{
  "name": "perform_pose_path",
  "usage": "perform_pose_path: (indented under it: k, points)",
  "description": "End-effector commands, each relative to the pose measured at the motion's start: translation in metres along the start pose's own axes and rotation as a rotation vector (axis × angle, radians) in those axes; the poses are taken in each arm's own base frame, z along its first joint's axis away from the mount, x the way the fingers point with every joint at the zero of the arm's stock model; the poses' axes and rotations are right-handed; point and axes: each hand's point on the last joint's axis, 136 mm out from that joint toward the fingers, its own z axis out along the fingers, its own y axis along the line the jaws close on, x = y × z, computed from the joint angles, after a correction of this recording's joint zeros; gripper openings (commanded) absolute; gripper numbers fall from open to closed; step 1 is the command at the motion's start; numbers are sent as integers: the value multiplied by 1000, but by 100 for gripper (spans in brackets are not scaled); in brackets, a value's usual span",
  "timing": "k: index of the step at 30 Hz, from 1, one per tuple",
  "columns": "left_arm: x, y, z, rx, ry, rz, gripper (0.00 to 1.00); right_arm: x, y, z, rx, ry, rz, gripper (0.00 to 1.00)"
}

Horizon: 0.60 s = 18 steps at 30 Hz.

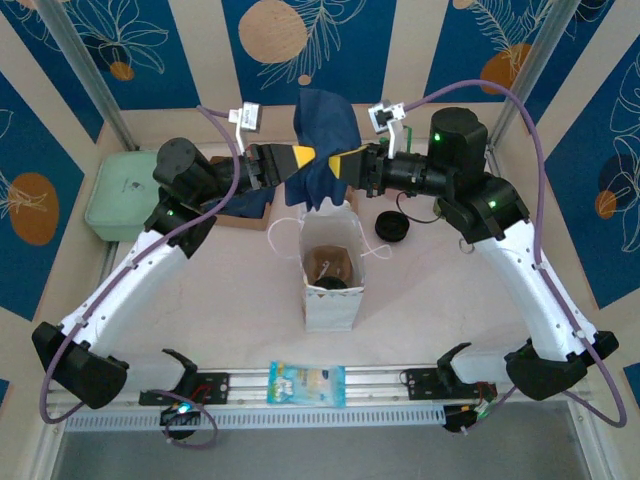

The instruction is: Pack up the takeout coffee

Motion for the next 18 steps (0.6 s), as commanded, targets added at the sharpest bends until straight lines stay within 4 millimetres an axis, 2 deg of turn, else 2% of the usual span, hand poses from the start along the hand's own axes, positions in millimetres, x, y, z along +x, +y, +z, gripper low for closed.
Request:
perform_pose_path:
  k: [1,3,6,12,18]
  points:
    - [6,-19,-2,54,19,36,1,-3,10,-5,-33,-21,-20,13]
    - [7,-18,-3,49,22,38,7,-3,12,-7,-34,-27,-22,10]
    - [9,-17,-5,22,25,52,26,-2,12,-11,-24,-35,-28,6]
    - [7,-15,-14,-78,12,120,52,2,13,-19,-2,-44,-45,6]
    - [3,0,-27,-221,-24,160,60,8,6,-24,70,-46,-74,6]
